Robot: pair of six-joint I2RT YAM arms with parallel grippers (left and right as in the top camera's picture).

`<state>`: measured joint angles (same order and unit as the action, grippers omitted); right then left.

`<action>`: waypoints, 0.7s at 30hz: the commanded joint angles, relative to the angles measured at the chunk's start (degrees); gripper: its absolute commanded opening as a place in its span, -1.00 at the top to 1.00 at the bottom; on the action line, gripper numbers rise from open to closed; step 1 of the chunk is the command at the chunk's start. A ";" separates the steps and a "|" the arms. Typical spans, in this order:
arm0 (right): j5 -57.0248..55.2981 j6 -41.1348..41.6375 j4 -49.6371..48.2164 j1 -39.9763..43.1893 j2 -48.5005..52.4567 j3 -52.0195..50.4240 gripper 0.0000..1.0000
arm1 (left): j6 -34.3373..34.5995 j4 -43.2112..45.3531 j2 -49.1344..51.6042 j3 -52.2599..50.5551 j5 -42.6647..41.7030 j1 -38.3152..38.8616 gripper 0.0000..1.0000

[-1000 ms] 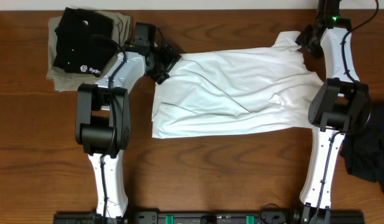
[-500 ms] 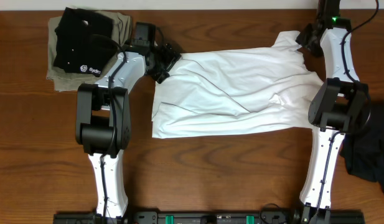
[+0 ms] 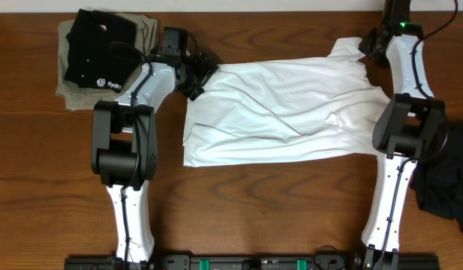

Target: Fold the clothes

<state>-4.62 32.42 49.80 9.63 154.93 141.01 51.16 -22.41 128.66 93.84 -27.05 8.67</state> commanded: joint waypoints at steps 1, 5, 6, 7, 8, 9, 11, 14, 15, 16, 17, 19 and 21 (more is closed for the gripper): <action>2.47 -0.09 0.00 0.37 1.75 -3.28 0.25 | -0.50 -0.02 0.20 -0.24 0.72 -0.33 -0.60; 4.33 0.74 -0.09 0.35 1.77 -3.96 0.34 | -0.50 -0.04 0.20 -0.24 0.70 -0.33 -0.60; 4.96 0.74 -0.02 0.24 1.75 -4.00 0.34 | -0.50 -0.17 0.20 -0.24 0.70 -0.33 -0.60; 5.35 0.74 0.22 0.07 1.75 -4.00 0.35 | -0.50 -0.28 0.20 -0.24 0.70 -0.33 -0.60; 5.70 0.72 0.44 -0.15 1.75 -4.00 0.33 | -0.50 -0.35 0.20 -0.24 0.70 -0.33 -0.60; 6.27 0.72 0.61 -0.31 1.75 -4.00 0.31 | -0.50 -0.50 0.20 -0.24 0.70 -0.33 -0.60; 8.13 0.70 0.70 -0.55 1.75 -4.00 0.27 | -0.50 -0.50 0.20 -0.24 0.70 -0.33 -0.60; 12.26 0.20 0.48 -0.81 1.75 -4.00 0.20 | -0.50 -0.70 0.20 -0.24 0.70 -0.33 -0.60; 13.31 0.20 0.33 -0.87 1.75 -4.00 0.17 | -0.50 -0.74 0.20 -0.24 0.70 -0.33 -0.60; 14.14 0.13 0.31 -0.94 1.75 -4.00 0.14 | -0.50 -0.87 0.20 -0.24 0.70 -0.33 -0.60; 14.12 0.15 0.35 -1.03 1.75 -4.00 0.13 | -0.50 -0.87 0.20 -0.24 0.70 -0.33 -0.60; 13.53 0.13 0.50 -1.18 1.75 -4.00 0.12 | -0.50 -0.94 0.20 -0.24 0.70 -0.33 -0.60; 11.96 0.17 0.79 -1.36 1.75 -4.00 0.12 | -0.50 -1.14 0.20 -0.24 0.70 -0.33 -0.60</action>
<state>4.78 32.38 48.82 9.82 154.12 139.70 51.16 -22.63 128.66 93.84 -27.05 8.67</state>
